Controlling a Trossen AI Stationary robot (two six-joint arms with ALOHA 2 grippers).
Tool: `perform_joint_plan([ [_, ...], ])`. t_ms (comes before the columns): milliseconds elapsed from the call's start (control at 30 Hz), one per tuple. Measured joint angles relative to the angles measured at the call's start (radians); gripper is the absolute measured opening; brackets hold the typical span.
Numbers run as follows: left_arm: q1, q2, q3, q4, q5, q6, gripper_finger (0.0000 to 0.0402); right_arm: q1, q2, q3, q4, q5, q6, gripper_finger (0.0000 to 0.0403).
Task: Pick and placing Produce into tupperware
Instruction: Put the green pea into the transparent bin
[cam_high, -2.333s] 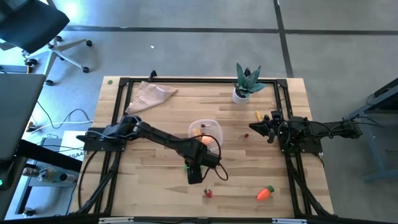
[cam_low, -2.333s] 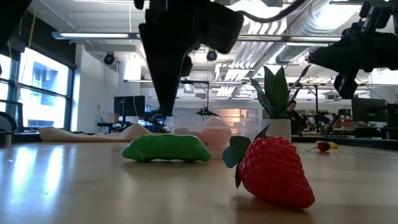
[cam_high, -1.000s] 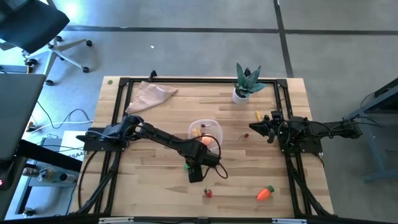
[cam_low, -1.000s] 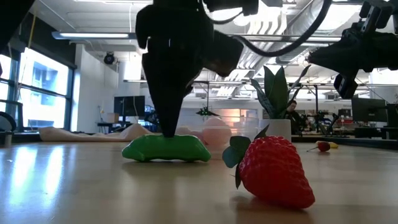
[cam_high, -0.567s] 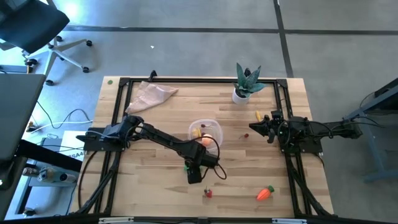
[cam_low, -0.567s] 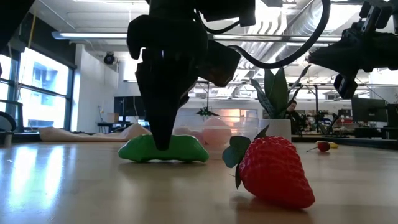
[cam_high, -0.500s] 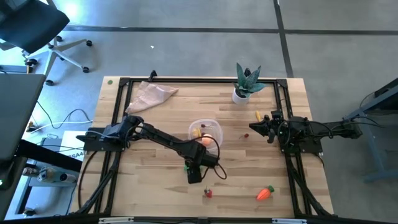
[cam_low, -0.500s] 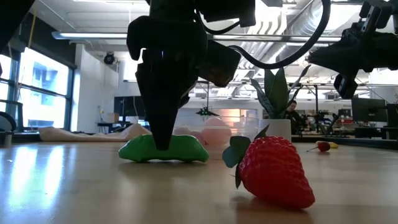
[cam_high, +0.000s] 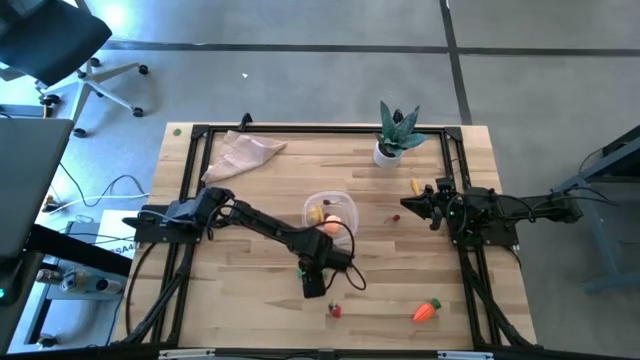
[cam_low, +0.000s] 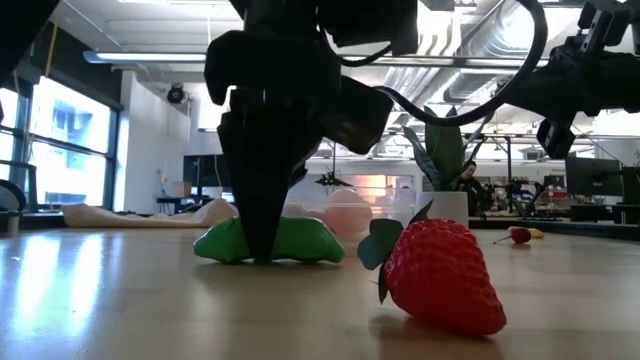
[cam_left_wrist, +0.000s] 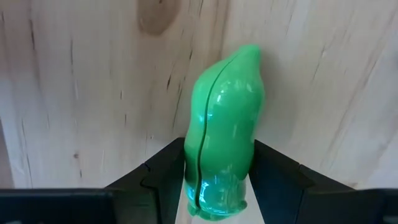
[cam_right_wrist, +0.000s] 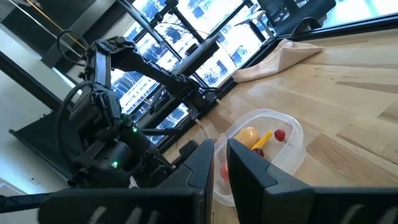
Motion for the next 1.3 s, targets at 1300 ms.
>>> perform_joint_plan([
  [1300, 0.000, 0.003, -0.002, 0.023, -0.039, 0.003, 0.0148, 0.000, 0.000, 0.000, 0.000, 0.000, 0.000, 0.0036],
])
